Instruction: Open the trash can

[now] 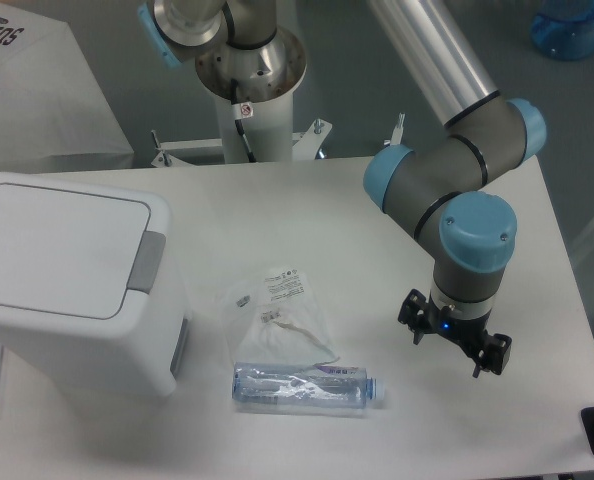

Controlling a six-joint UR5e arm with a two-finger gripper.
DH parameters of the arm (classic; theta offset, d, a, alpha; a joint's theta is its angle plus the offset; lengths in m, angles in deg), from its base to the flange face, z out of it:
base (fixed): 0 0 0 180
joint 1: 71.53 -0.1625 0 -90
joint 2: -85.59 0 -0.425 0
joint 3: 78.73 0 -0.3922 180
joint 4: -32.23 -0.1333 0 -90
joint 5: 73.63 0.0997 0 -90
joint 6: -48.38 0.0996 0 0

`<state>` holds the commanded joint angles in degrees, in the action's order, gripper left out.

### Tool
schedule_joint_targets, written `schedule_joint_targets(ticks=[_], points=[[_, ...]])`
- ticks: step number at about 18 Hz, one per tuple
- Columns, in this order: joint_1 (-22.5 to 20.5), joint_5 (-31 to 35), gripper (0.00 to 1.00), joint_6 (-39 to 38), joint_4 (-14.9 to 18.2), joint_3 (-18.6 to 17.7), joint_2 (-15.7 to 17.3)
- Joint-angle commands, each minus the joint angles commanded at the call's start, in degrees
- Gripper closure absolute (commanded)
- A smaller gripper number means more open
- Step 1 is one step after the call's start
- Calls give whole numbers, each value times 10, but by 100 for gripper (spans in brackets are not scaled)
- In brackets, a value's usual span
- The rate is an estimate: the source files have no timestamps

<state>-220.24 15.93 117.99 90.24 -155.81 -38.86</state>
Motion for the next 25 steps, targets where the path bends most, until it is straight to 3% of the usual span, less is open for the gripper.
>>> schedule_joint_targets(ticks=[13, 21, 25], points=[[11, -2, 0, -18, 1, -1, 6], [42, -8, 0, -114, 1, -1, 11], [47, -47, 0, -182, 1, -1, 25]])
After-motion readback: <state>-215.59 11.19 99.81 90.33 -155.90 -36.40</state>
